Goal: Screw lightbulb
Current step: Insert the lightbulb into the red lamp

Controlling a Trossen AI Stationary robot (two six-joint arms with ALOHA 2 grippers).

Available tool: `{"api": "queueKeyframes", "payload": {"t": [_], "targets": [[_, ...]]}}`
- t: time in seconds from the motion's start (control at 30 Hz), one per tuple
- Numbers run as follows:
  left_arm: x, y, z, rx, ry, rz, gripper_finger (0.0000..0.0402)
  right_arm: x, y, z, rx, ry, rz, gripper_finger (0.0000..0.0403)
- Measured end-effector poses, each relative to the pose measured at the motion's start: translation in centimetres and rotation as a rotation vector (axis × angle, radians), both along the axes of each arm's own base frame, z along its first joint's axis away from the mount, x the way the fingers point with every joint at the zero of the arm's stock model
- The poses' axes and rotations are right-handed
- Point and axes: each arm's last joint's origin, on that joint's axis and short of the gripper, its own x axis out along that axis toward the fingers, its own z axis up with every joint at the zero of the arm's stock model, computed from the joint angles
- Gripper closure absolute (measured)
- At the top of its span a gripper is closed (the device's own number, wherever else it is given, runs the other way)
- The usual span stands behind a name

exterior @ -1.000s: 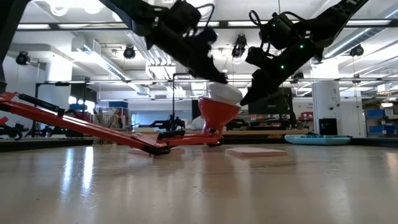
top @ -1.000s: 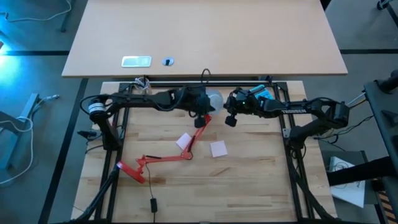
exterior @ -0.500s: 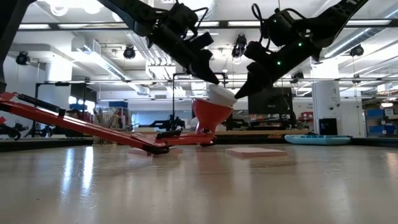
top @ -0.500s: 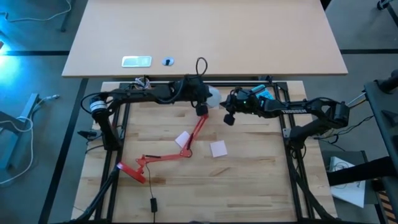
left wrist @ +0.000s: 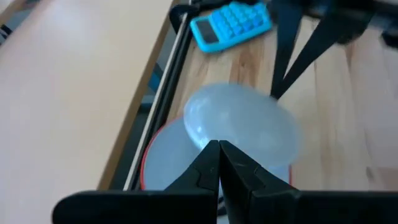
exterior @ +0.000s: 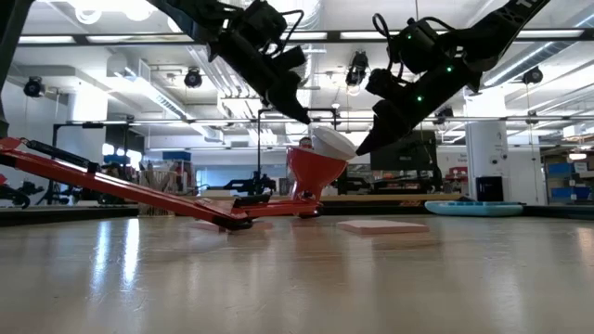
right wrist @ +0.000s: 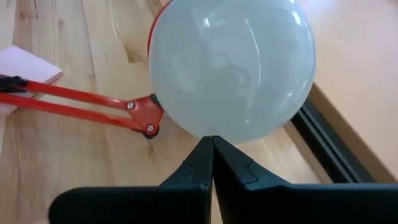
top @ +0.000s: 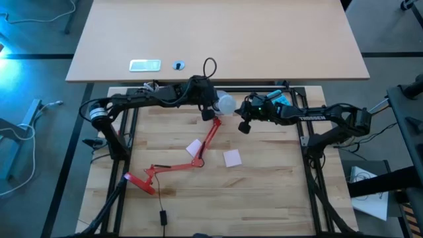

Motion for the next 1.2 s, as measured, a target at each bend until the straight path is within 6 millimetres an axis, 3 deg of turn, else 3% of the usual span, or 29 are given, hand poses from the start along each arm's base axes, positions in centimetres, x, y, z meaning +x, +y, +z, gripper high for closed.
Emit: {"api": "queueKeyframes", "payload": {"t": [0.27, 0.5, 0.83, 1.2], "targets": [[-0.6, 0.8, -1.7, -0.020, 0.054, 0.023, 0.0401, 0.0, 0.0, -0.9, 0.045, 0.046, 0.002, 0.0402], [-0.9, 0.7, -2.0, -0.004, 0.084, 0.054, 0.0401, 1.0, -0.5, -2.1, 0.041, 0.028, 0.009, 0.0403], [-1.2, 0.6, -1.7, 0.000, 0.103, 0.062, 0.0401, 2.0, -1.2, 0.4, -0.003, -0.043, 0.010, 0.0403], [-2.3, 0.0, -0.6, -0.003, 0.131, 0.079, 0.0401, 2.2, -1.9, 0.0, -0.007, -0.031, 0.001, 0.0403]]}}
